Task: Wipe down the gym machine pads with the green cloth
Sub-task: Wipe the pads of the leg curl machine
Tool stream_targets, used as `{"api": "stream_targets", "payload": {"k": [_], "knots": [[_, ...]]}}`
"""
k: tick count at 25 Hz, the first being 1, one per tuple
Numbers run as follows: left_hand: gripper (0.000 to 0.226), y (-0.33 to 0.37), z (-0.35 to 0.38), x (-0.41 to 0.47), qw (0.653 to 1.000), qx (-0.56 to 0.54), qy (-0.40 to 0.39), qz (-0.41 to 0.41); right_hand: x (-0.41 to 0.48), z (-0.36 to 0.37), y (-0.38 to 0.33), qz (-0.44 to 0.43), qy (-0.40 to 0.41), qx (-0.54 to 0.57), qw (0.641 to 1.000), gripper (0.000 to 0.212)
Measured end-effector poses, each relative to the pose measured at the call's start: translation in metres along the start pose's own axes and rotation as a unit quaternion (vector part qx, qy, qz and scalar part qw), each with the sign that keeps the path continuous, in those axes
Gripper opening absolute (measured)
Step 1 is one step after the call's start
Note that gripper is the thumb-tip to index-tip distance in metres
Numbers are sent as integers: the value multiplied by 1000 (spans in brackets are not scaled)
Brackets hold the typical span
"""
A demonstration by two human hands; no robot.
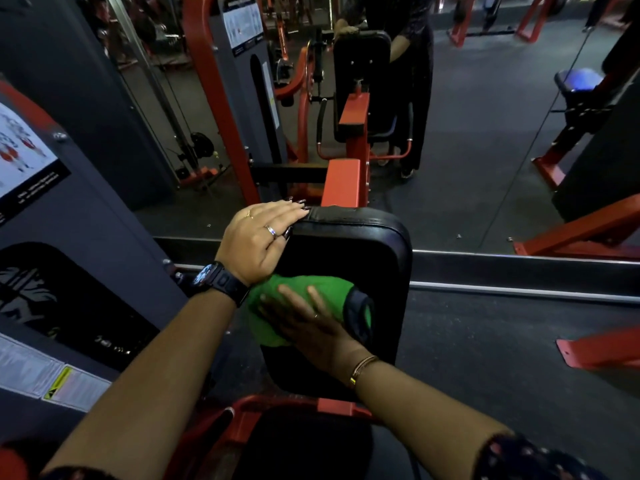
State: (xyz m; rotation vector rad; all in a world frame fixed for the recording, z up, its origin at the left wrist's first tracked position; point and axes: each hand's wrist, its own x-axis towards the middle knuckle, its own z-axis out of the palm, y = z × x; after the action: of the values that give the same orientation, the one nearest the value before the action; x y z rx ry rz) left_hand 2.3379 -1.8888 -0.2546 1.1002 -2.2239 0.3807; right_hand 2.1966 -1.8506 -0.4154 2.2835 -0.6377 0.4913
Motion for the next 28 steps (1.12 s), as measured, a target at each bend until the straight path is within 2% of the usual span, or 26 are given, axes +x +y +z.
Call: {"api": "stream_targets", "payload": {"k": [1, 3, 4, 5, 6, 7, 8, 9, 11, 13, 15, 17, 20, 22, 24, 26, 28], "knots": [[44, 0, 3, 0, 1000, 8, 15, -3, -8, 10, -6, -39, -23, 2, 999, 53], [44, 1, 8, -3, 999, 22, 45, -8, -46, 23, -16, -141, -155, -19, 978, 74], [44, 1, 10, -3, 998, 26, 56, -6, -65, 27, -21, -197, -178, -102, 959, 72], [44, 2, 11, -2, 998, 27, 64, -3, -82, 23, -21, -227, -205, -174, 936, 57], [44, 2, 11, -1, 997, 27, 69, -2, -100, 20, -14, -220, -230, -201, 926, 49], [44, 3, 11, -1, 997, 28, 73, -1, -112, 17, -4, -202, -222, -198, 933, 52], [43, 4, 11, -1, 997, 30, 73, -2, -115, 12, 9, -200, -173, -155, 952, 55], [43, 4, 10, -1, 997, 33, 74, -1, -109, 7, 25, -187, -109, -110, 970, 59], [42, 4, 9, -1, 997, 37, 72, 0, -79, -32, 68, -66, -34, -24, 997, 59], [41, 5, 8, -2, 997, 44, 63, -5, -38, -65, 105, 63, 39, -43, 996, 55], [40, 5, 4, -2, 997, 56, 51, -5, -6, -90, 131, 156, 45, -21, 986, 60], [41, 6, 2, -2, 997, 63, 32, -9, 10, -97, 148, 198, 20, 31, 980, 71], [43, 12, -1, 0, 998, 64, 9, -28, 4, -98, 152, 248, 8, 76, 966, 75], [43, 19, -1, 3, 996, 63, 13, -53, -9, -97, 145, 333, 14, 115, 936, 77], [43, 23, 2, 5, 995, 62, 32, -72, -26, -95, 134, 429, 24, 190, 883, 80], [41, 29, 3, 6, 993, 55, 43, -93, -40, -100, 107, 529, 59, 292, 794, 80], [40, 38, 7, 9, 993, 52, 37, -97, -41, -115, 74, 581, 128, 379, 709, 74]]}}
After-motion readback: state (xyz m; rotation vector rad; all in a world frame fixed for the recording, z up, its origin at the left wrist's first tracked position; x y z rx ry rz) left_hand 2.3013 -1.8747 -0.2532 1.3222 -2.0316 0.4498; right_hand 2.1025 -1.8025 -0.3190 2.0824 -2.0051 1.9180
